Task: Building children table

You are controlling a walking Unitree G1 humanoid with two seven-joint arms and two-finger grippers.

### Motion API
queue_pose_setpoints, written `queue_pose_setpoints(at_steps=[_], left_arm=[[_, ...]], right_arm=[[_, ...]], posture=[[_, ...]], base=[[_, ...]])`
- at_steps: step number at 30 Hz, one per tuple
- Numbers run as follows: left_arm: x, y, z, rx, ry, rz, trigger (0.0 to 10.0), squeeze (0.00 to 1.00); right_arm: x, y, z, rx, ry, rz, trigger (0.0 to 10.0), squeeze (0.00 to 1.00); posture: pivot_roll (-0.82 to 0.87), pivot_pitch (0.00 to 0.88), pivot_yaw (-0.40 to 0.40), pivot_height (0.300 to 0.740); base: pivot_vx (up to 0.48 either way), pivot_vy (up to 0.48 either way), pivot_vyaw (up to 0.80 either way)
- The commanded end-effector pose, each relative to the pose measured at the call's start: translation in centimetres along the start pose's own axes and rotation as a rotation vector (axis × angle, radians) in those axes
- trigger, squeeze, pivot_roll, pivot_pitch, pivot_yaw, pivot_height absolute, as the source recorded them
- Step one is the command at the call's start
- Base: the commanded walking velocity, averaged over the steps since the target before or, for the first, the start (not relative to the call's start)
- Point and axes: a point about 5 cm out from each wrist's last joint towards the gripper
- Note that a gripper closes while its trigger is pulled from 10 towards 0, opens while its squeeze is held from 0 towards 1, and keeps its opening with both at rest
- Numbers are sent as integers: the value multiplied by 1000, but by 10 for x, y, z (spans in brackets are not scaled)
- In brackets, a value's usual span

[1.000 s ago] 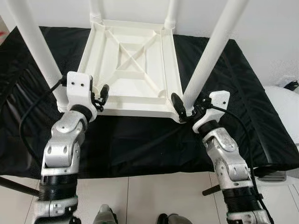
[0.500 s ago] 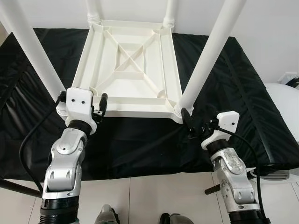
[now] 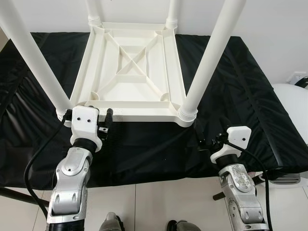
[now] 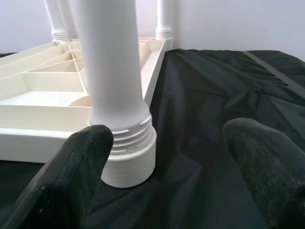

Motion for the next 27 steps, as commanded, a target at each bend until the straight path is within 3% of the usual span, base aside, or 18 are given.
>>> queue_pose_setpoints(at_steps=[1,6,12,22,23,25,26,27], left_arm=[[-4,-3,2,-7,107,-18,10000,0],[1,-3,-1,-1,45,-80,10000,0],[8,-13,10,-42,92,54,10000,0],[8,-18,14,-69,106,81,10000,0],[8,-19,16,-71,107,78,10000,133],[9,-20,17,-75,104,86,10000,118],[10,-20,19,-74,97,89,10000,976],[11,-20,21,-72,93,91,10000,976]], right_arm=[[-4,-2,5,-6,29,14,10000,0],[-3,-5,13,-25,36,26,10000,0],[-3,-7,17,-24,15,49,10000,0],[-4,-4,9,-6,40,49,10000,0],[-5,-4,7,-3,49,49,10000,0],[-6,-4,7,-2,54,49,10000,0],[-6,-4,6,-1,57,49,10000,0],[-7,-4,5,0,59,49,10000,0]], posture=[[33,169,7,740],[24,167,13,740],[14,155,14,740],[28,145,-6,740],[32,142,-9,740],[35,141,-12,740],[35,140,-14,740],[39,138,-14,740]], base=[[0,0,0],[0,0,0],[0,0,0],[0,0,0],[0,0,0],[0,0,0],[0,0,0],[0,0,0]])
Point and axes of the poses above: a point about 5 cm out from each wrist's last joint towards the gripper, its own z axis pointing back from the gripper into the wrist, its own y axis along the axis of the wrist's last joint, x = y × z, and after that the axes turned 4 degrees about -z, right-handed
